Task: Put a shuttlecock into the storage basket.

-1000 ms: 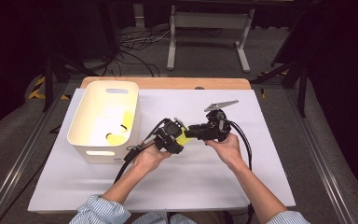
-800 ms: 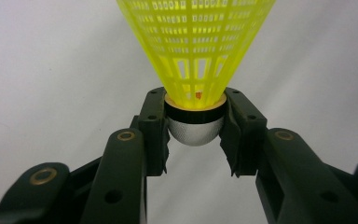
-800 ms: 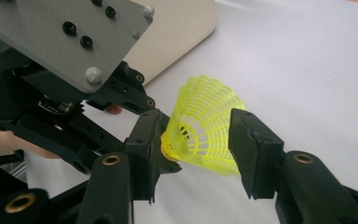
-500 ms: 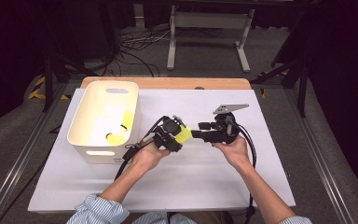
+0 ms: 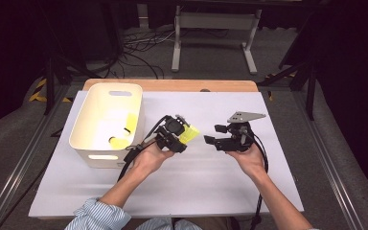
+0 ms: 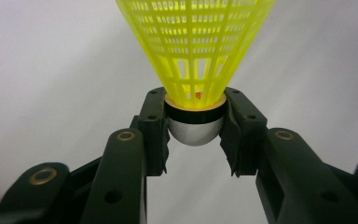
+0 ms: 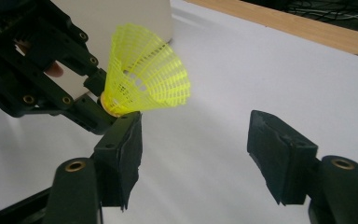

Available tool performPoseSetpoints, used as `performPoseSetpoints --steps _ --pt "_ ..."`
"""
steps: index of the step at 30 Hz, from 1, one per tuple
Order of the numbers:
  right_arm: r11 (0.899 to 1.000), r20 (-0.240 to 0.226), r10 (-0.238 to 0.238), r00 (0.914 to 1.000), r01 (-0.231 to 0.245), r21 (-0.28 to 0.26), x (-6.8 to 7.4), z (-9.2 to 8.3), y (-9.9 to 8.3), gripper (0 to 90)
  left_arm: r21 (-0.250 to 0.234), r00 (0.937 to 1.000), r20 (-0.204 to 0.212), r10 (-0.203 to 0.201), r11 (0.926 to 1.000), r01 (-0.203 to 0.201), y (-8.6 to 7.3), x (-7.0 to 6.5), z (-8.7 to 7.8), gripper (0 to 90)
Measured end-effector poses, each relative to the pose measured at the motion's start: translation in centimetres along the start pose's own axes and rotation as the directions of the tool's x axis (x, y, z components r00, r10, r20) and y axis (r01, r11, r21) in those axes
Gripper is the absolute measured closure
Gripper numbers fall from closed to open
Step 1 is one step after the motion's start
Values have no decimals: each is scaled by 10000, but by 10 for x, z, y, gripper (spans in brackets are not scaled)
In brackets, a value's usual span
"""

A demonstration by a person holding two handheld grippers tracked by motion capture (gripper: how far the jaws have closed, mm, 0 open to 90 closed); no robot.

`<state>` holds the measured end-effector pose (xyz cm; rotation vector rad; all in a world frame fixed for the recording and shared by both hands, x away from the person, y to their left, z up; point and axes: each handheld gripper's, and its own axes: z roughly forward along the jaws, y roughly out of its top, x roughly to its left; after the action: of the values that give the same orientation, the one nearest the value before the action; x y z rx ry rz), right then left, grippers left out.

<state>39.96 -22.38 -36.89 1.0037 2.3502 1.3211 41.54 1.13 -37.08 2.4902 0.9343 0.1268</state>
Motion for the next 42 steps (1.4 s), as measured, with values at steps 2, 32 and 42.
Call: performPoseSetpoints --steps 2,32,42 --pt "10000 91 11 10000 -11 -20 0 -2 -2 341 18 10000 -19 -6 10000 6 0 0 -1 646" --pt "9941 1429 91 9897 65 -1083 -3 -48 -52 227 136 9999 -119 -103 9999 104 0 2 -13 647" --pt "9932 1874 121 9822 98 -1158 -1 -59 -71 207 142 9998 -98 -170 9998 172 3 4 -19 647"
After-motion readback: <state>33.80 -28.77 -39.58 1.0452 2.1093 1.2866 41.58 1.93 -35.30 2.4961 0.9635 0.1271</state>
